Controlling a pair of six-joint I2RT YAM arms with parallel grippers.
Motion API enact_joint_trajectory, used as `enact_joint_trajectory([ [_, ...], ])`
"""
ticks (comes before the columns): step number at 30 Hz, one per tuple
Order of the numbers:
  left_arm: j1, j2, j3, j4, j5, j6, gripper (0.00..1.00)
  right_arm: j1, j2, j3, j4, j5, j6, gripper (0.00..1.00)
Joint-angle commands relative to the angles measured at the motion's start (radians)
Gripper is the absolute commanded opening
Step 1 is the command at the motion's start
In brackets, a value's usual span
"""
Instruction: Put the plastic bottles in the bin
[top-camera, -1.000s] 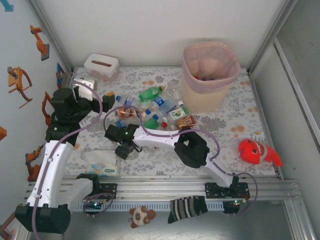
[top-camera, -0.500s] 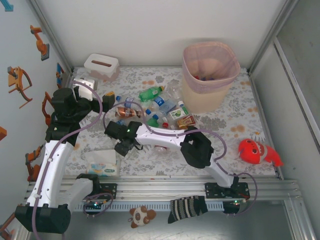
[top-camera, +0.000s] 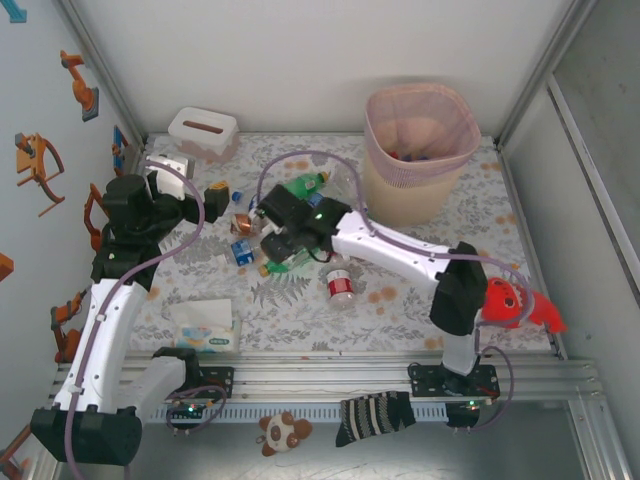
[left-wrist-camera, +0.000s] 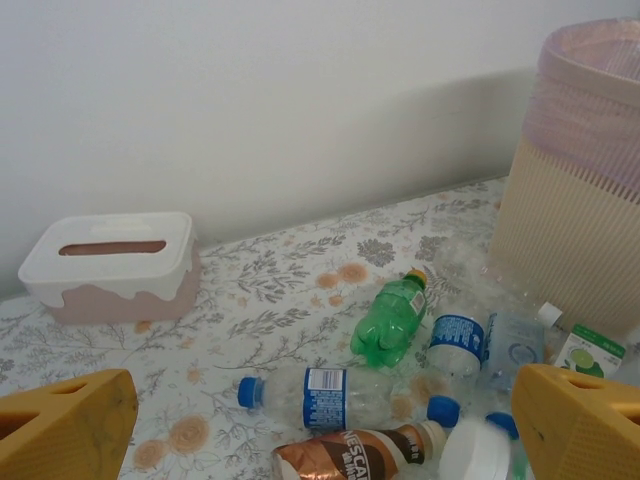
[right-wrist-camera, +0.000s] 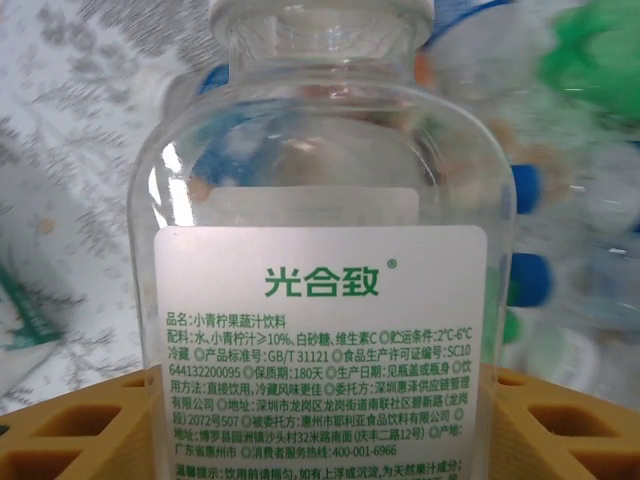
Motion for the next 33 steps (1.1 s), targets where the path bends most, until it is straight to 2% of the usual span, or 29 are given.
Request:
enact_joint_trajectory([
  [1,0.004,-0.001,-0.009,0.005,0.012,-0.002,0.95,-0.058,-0.08,-0.04,0.003,0.018,0.015,0.64],
  [9,0.006,0.004,-0.01,0.003,0.013,-0.004,0.95,-0.222,-0.226,-0.055,-0.051,0.063,-0.058,0.64],
  [17,0.011,0.007,-0.009,0.003,0.013,-0.004,0.95,-0.363,-0.275,0.081,-0.084,0.103,-0.173,0.64],
  [24,0.019,0.003,-0.009,0.002,0.013,-0.004,0.95,-0.493,-0.229,0.232,-0.086,0.116,-0.251,0.64],
  [33,0.023,0.006,-0.011,0.003,0.013,-0.01,0.95,-0.662,-0.074,0.436,-0.089,0.136,-0.301,0.65],
])
